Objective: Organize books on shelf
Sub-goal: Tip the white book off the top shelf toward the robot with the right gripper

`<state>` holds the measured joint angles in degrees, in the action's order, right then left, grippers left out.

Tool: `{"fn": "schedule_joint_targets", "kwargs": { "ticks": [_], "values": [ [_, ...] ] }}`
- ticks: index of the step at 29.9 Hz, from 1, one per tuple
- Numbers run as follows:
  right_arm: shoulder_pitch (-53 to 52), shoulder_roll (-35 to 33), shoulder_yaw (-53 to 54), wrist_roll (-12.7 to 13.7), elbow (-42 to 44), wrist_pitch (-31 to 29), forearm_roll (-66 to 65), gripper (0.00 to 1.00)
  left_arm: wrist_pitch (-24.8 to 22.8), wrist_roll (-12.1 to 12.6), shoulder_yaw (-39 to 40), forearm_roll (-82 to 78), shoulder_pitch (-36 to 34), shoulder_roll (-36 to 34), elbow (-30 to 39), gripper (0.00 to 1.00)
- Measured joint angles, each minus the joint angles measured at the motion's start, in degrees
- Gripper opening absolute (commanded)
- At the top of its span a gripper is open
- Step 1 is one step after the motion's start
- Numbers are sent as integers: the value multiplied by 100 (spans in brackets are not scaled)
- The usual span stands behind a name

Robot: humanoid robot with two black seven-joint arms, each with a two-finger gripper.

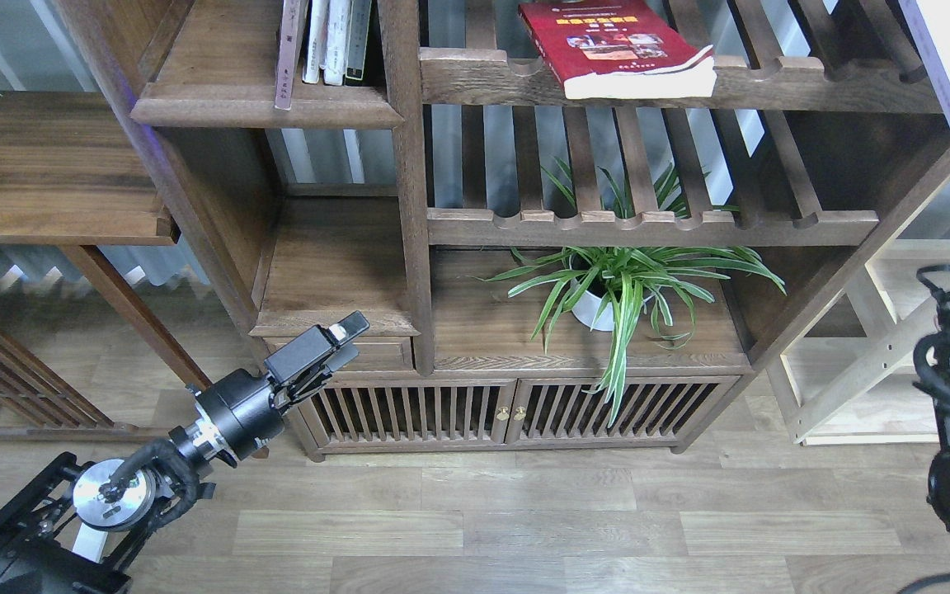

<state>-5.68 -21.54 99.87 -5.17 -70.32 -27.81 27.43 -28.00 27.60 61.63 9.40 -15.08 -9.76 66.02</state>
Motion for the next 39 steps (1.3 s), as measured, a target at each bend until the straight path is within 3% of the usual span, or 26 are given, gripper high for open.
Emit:
{"fn": "schedule_joint_targets", "kwargs": {
  "ticks": [27, 39],
  "values": [
    [2588, 195, -251, 35, 8, -21, 219, 4, 0, 3, -495, 59, 10, -117, -195, 99],
    [2869, 455, -1448, 35, -39, -19, -386, 4, 0, 2, -974, 727, 39, -322, -51, 99]
  ]
}}
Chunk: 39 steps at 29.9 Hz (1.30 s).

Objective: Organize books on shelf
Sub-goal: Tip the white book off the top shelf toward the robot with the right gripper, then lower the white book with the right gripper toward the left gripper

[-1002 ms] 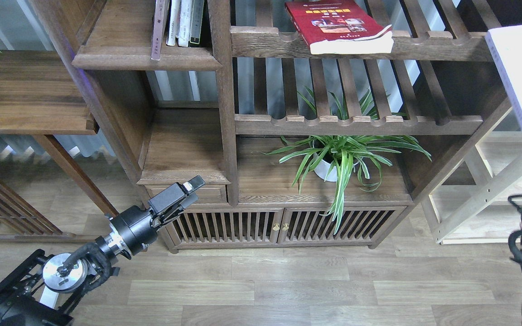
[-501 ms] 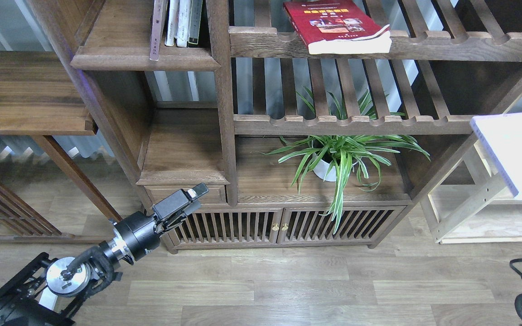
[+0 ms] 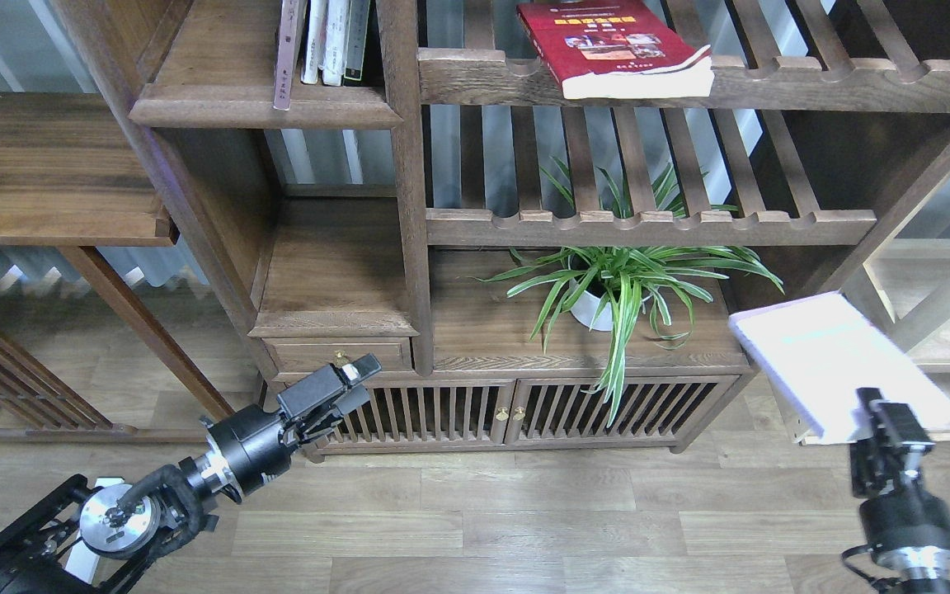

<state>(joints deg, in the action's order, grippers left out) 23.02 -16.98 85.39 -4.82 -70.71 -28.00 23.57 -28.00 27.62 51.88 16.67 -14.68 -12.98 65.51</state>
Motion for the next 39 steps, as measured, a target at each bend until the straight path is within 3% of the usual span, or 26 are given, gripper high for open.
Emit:
{"fn": "schedule_joint_targets", "kwargs": {
  "ticks": [10, 20, 39],
  "values": [
    [-145, 644, -641, -1, -22, 0, -623, 4, 0, -2, -376, 414, 130, -179, 145, 98],
    [-456, 1616, -1305, 0, -22, 0, -1345, 4, 0, -3, -934, 1989, 178, -719, 668, 99],
    [-1231, 1698, -2620, -52, -22, 0, -1584, 5, 0, -19, -981, 2702, 346, -994, 815, 98]
  ]
}}
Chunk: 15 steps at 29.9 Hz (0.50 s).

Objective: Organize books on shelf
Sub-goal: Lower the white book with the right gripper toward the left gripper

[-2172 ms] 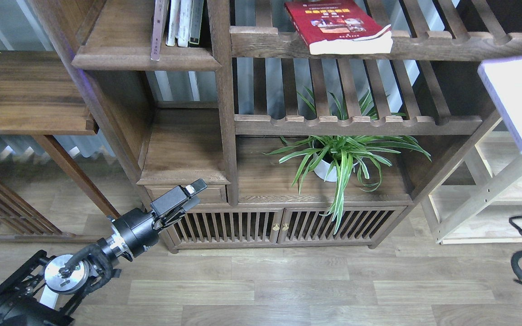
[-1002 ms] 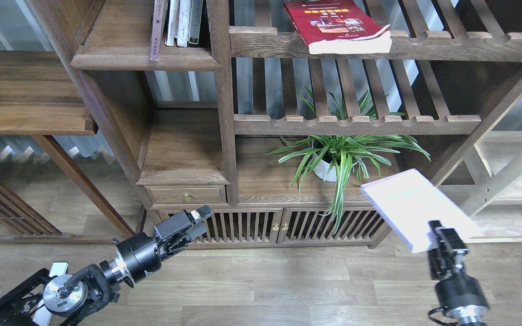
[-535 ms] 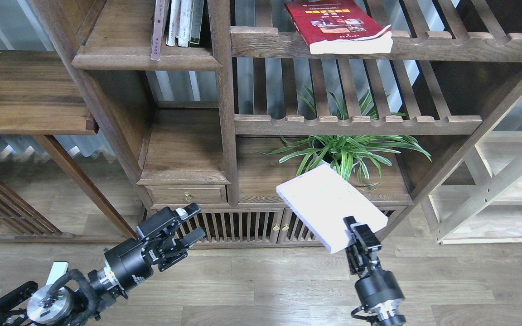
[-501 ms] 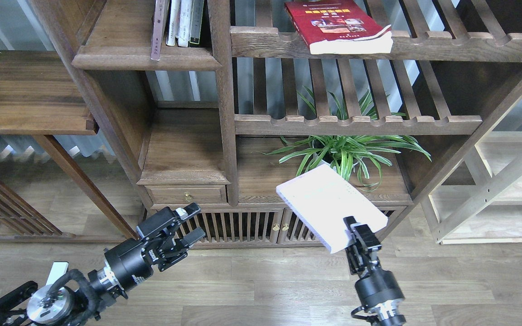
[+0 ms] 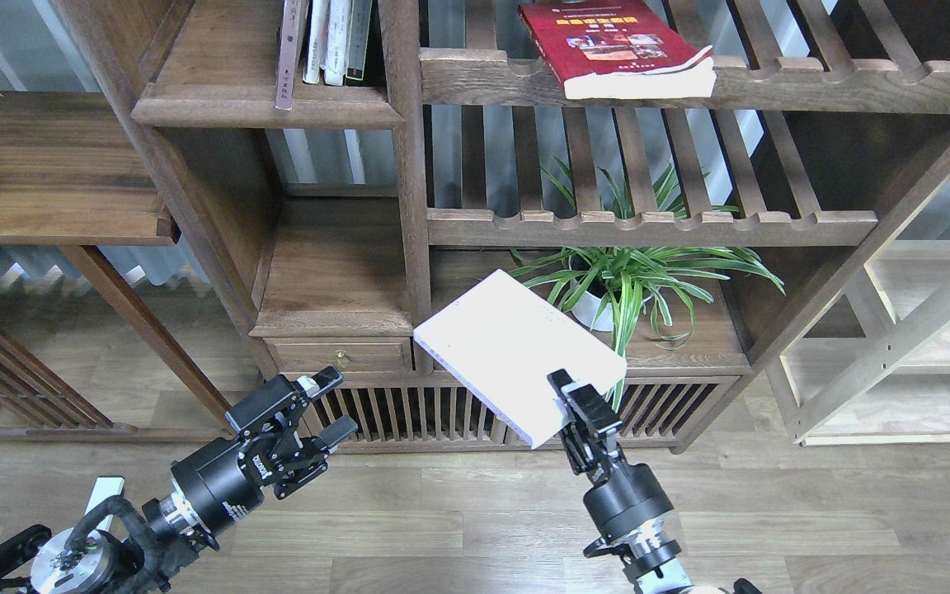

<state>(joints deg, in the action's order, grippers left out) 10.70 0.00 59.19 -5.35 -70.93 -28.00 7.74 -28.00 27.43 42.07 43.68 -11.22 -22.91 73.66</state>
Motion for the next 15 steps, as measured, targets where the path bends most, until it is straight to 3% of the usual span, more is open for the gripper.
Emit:
{"fn": "schedule_joint_targets", "kwargs": {
  "ticks": [15],
  "values": [
    [-461, 0, -856, -43, 0, 0, -27, 5, 0, -38, -93, -8, 201, 161, -40, 98]
  ]
}}
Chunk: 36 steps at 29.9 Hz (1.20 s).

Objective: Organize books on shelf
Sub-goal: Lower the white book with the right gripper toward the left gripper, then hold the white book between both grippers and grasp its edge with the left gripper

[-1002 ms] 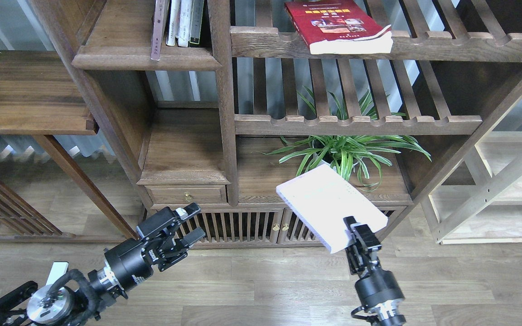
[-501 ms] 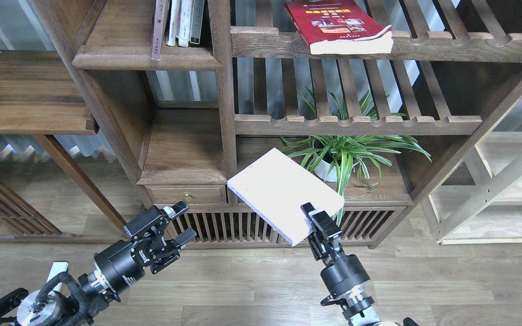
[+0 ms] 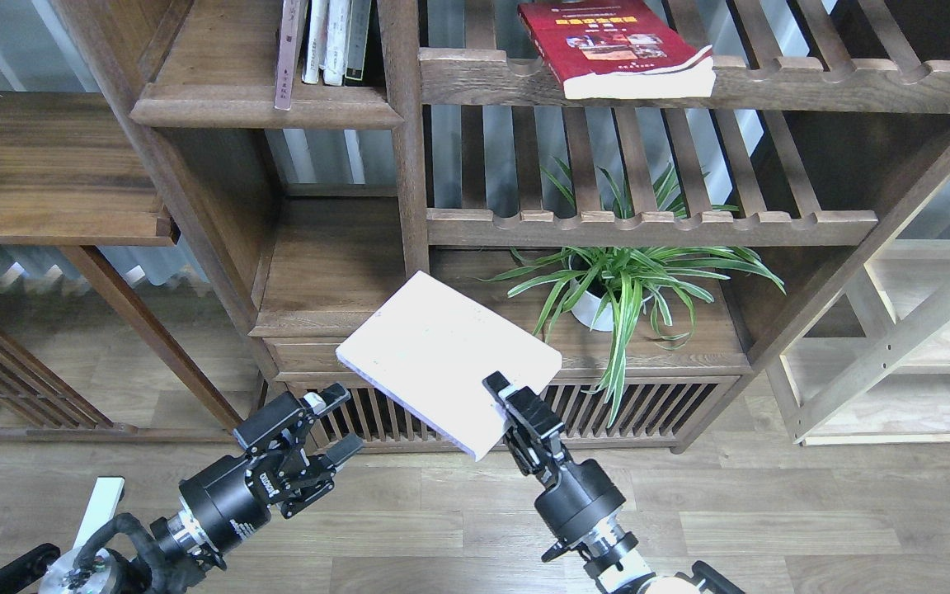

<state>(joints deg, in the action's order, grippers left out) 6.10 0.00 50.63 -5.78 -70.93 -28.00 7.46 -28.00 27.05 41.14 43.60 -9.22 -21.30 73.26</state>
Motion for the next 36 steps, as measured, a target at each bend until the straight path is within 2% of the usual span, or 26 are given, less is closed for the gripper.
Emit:
{"fn": "schedule_joint_targets", "kwargs": {
  "ticks": [9, 14, 18, 29, 31, 36],
  "values": [
    [-4, 0, -332, -3, 0, 0, -7, 5, 0, -39, 142, 5, -46, 660, -308, 95],
    [-6, 0, -351, -10, 0, 0, -41, 5, 0, -103, 162, 7, -91, 904, -451, 85],
    [-12, 0, -353, -10, 0, 0, -52, 5, 0, -209, 168, 9, -146, 949, -544, 71],
    [-12, 0, -355, -2, 0, 0, -154, 5, 0, -197, 65, -6, -134, 928, -584, 60],
    [-12, 0, -360, -2, 0, 0, -164, 5, 0, -191, 58, -10, -134, 933, -584, 54],
    [-12, 0, -428, -1, 0, 0, -174, 5, 0, -212, 84, -18, -137, 954, -562, 30]
  ]
}}
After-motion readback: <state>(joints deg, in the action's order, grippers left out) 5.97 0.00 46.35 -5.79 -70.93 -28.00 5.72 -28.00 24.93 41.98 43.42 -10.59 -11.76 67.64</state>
